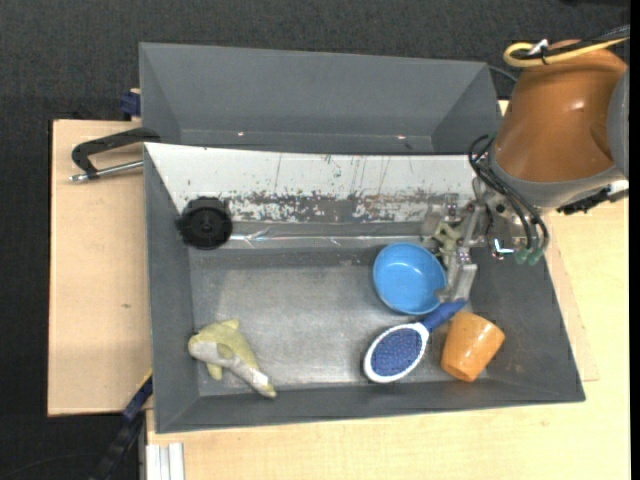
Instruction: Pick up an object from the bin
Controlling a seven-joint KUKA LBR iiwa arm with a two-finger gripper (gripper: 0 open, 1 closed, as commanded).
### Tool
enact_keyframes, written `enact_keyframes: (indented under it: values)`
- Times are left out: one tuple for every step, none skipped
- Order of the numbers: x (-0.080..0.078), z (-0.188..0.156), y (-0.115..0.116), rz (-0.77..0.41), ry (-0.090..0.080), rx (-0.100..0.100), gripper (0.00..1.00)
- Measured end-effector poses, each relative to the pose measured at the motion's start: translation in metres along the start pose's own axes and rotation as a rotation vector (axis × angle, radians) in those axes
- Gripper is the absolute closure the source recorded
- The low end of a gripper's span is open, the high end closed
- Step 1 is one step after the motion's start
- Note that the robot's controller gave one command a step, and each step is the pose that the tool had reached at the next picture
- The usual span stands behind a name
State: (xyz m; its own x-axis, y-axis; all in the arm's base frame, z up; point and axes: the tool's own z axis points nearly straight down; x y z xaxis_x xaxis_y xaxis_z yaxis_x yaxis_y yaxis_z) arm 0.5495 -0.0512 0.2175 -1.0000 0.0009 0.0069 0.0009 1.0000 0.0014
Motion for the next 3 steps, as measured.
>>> enact_keyframes:
  values:
    - [-0.0148,0.1357,-0.0005,0.103,0.002,-0.001,0.0]
    - [-0.0171,0.1314,-0.0008,0.102,-0.007,0.0,1.0]
    - [-0.0174,0.1311,-0.0011,0.102,-0.009,0.001,0.0]
